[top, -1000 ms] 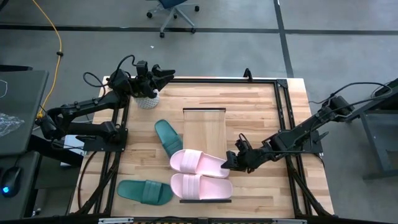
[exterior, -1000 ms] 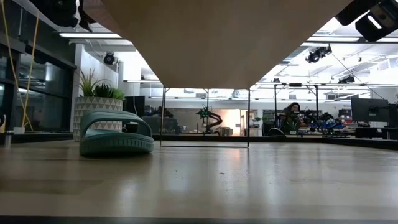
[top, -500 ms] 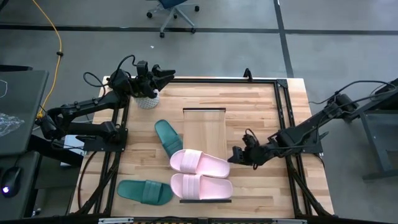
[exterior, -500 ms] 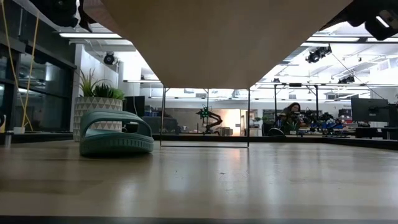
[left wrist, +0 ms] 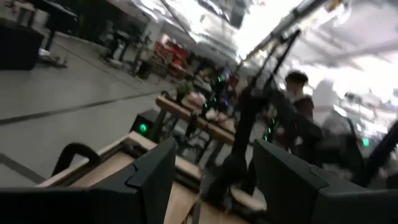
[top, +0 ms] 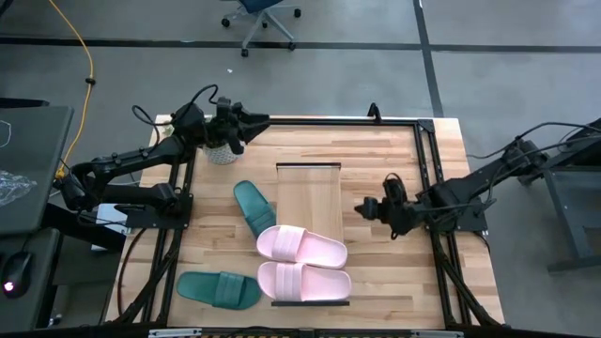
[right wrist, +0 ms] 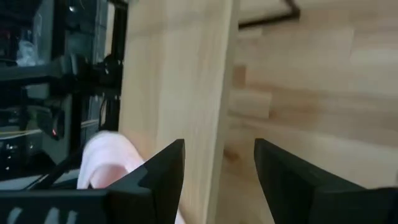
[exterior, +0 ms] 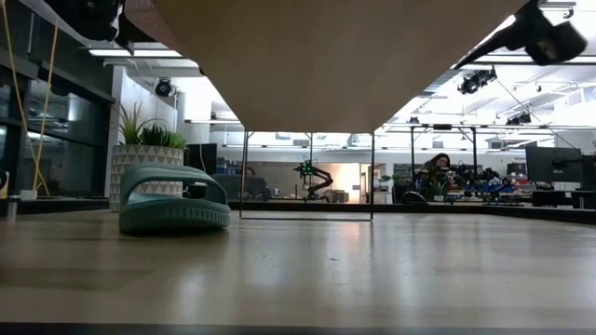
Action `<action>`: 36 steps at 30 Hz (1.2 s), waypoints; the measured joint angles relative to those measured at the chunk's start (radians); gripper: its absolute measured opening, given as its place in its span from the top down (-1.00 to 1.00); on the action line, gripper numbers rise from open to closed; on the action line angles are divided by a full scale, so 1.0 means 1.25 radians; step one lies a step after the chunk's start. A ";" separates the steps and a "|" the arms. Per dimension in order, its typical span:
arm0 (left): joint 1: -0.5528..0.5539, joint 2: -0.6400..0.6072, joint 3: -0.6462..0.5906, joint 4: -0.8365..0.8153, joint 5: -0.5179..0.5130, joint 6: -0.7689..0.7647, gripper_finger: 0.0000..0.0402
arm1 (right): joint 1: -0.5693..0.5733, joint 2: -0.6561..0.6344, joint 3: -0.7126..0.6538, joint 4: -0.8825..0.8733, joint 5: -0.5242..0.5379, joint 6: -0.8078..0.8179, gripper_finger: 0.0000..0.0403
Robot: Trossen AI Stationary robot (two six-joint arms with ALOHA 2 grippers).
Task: Pick and place slides into the shelf
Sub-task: Put the top green slides on the shelf
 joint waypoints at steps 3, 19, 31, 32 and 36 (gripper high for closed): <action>0.000 0.000 0.000 -0.010 0.066 0.027 -0.02 | -0.026 -0.016 0.000 -0.005 0.012 -0.051 0.09; 0.233 -0.034 0.000 -0.023 0.470 -0.042 -0.02 | -0.207 -0.098 0.000 -0.002 -0.021 -0.297 0.09; 0.244 -0.116 0.000 -0.282 0.611 0.011 0.04 | -0.361 -0.149 0.000 0.024 -0.099 -0.442 0.09; 0.244 -0.127 0.000 -0.316 0.610 0.027 0.07 | -0.374 -0.149 0.000 0.029 -0.113 -0.453 0.09; 0.244 -0.173 0.000 -0.462 0.607 0.095 0.24 | -0.415 -0.149 0.000 0.043 -0.162 -0.494 0.09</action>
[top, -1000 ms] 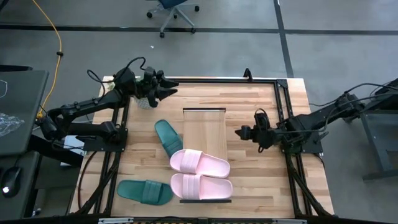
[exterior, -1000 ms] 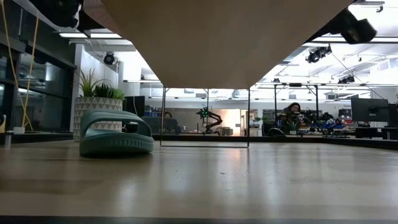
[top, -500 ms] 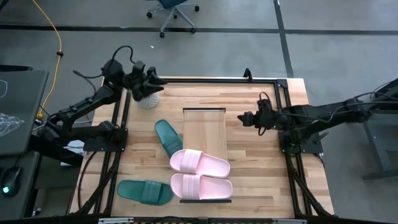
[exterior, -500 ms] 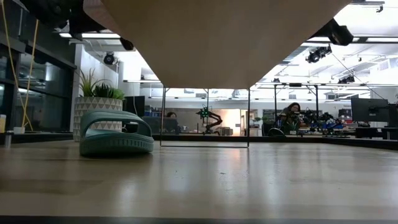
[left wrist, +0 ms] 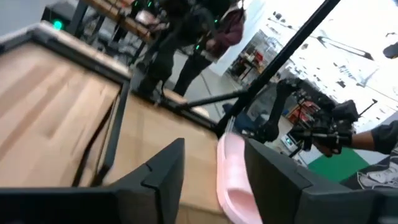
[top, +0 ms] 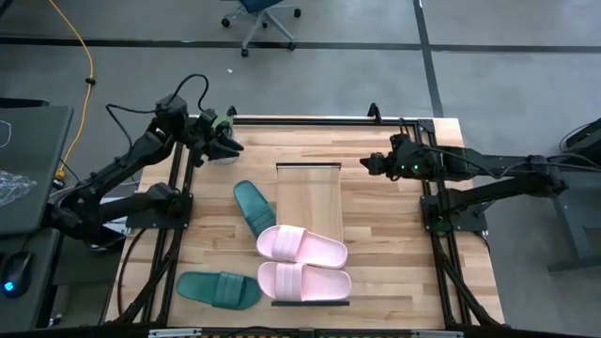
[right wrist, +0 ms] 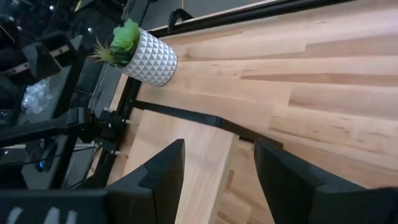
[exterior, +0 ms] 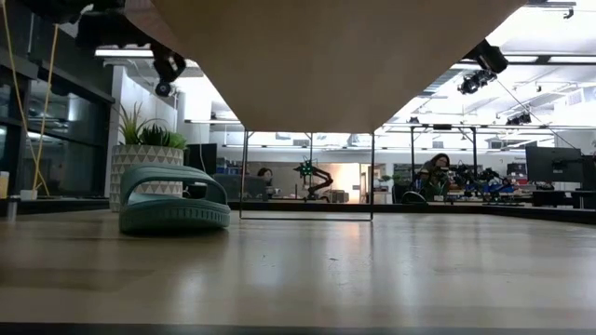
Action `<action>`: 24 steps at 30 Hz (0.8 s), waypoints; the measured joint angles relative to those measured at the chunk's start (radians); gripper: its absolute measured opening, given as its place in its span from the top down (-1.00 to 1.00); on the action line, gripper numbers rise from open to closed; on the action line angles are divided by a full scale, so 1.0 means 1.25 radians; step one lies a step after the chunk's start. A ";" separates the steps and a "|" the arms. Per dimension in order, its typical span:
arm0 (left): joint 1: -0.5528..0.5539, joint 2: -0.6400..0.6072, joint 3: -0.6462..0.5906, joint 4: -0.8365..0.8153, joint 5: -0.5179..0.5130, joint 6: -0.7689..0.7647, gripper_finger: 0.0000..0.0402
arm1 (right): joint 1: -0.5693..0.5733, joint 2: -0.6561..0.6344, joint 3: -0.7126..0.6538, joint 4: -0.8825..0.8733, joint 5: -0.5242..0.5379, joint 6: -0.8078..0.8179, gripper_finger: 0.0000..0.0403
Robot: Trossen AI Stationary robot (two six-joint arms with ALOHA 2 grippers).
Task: Pick and place slides into the shelf
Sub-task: Put the top green slides on the shelf
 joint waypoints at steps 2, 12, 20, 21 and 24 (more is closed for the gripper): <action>0.000 -0.019 0.000 -0.063 -0.011 0.024 0.31 | -0.015 0.000 0.000 0.007 -0.013 -0.018 0.09; 0.000 -0.132 0.000 -0.294 -0.110 0.087 0.44 | -0.083 0.000 0.000 0.019 -0.076 -0.086 0.09; -0.083 -0.203 0.000 -0.420 -0.287 0.121 0.44 | -0.122 0.000 0.000 0.019 -0.103 -0.121 0.09; -0.105 -0.206 0.000 -0.423 -0.313 0.120 0.44 | -0.127 0.000 0.000 0.019 -0.104 -0.125 0.09; -0.180 -0.205 0.000 -0.423 -0.386 0.118 0.44 | -0.141 0.000 0.000 0.019 -0.120 -0.132 0.09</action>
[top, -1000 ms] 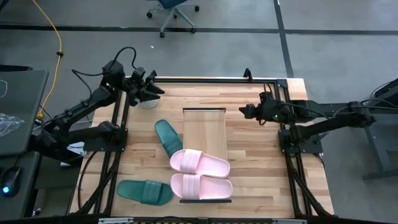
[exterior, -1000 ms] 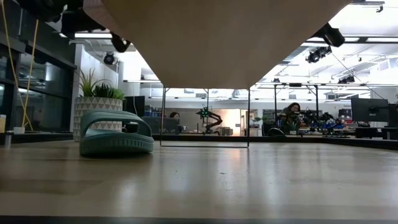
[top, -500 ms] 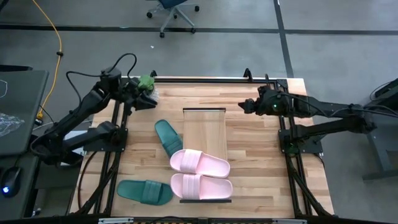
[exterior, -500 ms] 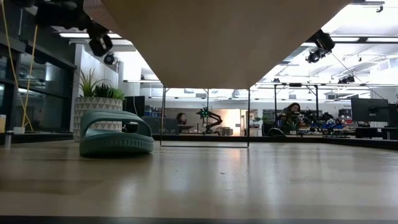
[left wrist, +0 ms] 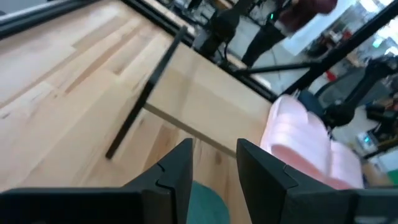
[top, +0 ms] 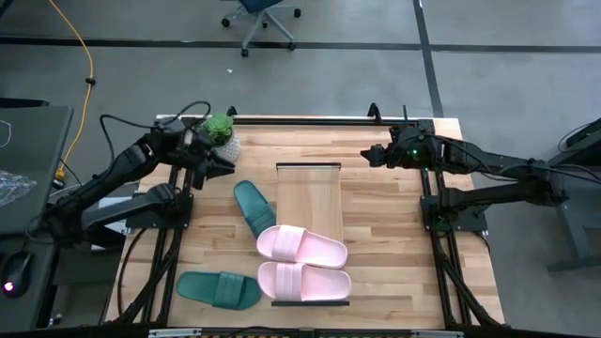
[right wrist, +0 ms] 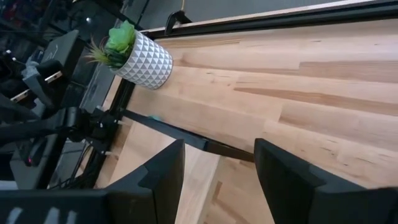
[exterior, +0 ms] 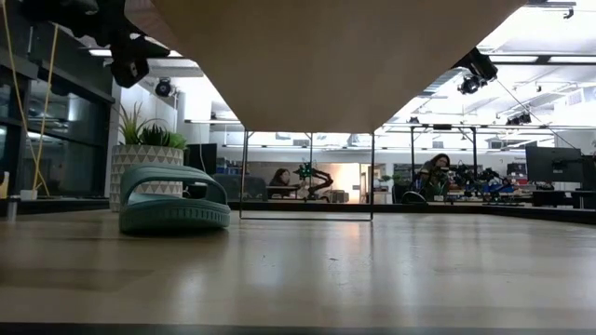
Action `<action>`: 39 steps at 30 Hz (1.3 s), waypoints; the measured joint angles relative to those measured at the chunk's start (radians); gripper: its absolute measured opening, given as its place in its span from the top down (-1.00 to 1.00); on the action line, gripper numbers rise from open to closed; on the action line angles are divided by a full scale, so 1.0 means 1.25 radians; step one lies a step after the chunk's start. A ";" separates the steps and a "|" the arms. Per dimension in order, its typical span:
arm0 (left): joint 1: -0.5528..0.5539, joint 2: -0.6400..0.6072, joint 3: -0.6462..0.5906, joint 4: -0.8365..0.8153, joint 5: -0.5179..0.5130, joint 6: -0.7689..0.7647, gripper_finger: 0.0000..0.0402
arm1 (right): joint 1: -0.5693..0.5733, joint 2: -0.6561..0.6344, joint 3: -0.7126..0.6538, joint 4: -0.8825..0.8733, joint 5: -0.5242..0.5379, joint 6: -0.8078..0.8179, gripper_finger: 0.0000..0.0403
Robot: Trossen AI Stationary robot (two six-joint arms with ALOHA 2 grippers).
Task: Pick and place slides into the shelf
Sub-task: Put the top green slides on the shelf
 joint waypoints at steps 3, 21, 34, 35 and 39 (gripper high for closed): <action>-0.072 0.008 0.000 -0.016 -0.076 -0.001 0.44 | -0.013 0.000 0.000 0.000 -0.021 -0.013 0.09; -0.176 0.035 0.000 -0.136 -0.249 -0.004 0.44 | -0.051 0.000 0.000 -0.006 -0.087 -0.049 0.09; -0.176 0.054 -0.101 -0.032 -0.193 -0.081 0.44 | -0.051 0.000 0.000 -0.013 -0.089 -0.062 0.09; -0.176 0.058 -0.101 -0.031 -0.194 -0.080 0.44 | -0.051 0.000 0.000 -0.013 -0.089 -0.062 0.09; -0.176 0.092 -0.102 -0.032 -0.179 -0.062 0.37 | -0.051 0.000 0.000 -0.013 -0.090 -0.062 0.09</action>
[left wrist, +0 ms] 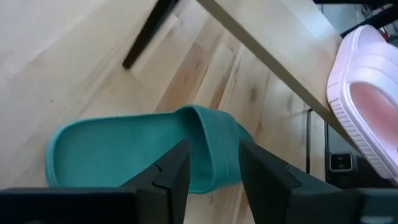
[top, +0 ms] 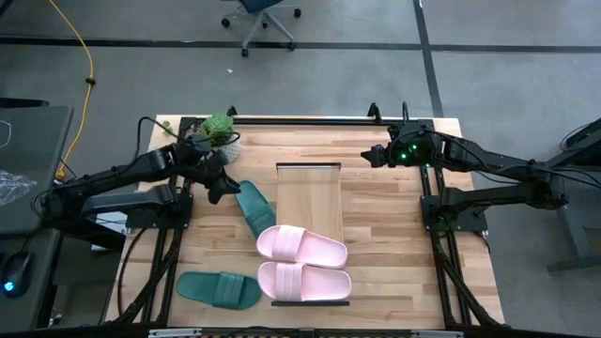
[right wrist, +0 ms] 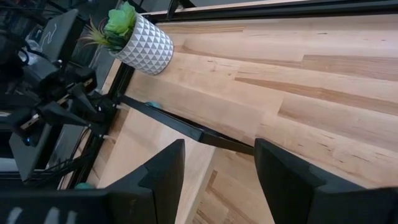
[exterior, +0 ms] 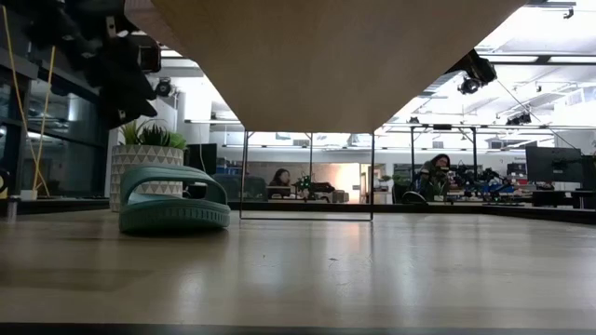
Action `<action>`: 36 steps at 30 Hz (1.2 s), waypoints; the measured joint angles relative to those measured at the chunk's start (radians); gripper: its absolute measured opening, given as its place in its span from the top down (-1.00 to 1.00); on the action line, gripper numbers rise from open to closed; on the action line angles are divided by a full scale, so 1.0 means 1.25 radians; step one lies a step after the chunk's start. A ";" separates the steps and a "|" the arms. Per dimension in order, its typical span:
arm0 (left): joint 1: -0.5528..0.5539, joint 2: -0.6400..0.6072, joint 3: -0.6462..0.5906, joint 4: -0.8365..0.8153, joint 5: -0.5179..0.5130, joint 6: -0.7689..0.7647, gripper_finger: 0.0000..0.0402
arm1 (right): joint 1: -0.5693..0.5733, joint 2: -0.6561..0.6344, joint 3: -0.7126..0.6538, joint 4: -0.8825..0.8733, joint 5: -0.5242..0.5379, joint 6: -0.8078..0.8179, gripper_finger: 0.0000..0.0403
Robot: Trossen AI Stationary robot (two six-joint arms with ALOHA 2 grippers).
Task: Pick and place slides into the shelf
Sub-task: Put the top green slides on the shelf
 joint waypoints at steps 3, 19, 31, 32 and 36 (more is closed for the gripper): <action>0.000 0.034 0.000 0.001 0.026 0.018 0.27 | 0.000 0.000 0.000 0.000 0.000 0.000 0.09; -0.096 0.202 0.000 0.059 0.071 0.058 0.01 | 0.000 0.000 0.000 0.000 -0.005 0.008 0.09; -0.196 0.289 0.000 0.099 0.007 0.016 0.09 | 0.000 0.000 0.000 -0.001 -0.005 0.009 0.09; -0.202 0.298 0.000 0.102 0.007 0.012 0.08 | 0.000 0.000 0.000 -0.001 -0.005 0.009 0.09; -0.218 0.330 0.000 0.128 0.006 0.010 0.07 | 0.000 0.000 0.000 -0.001 -0.016 0.008 0.09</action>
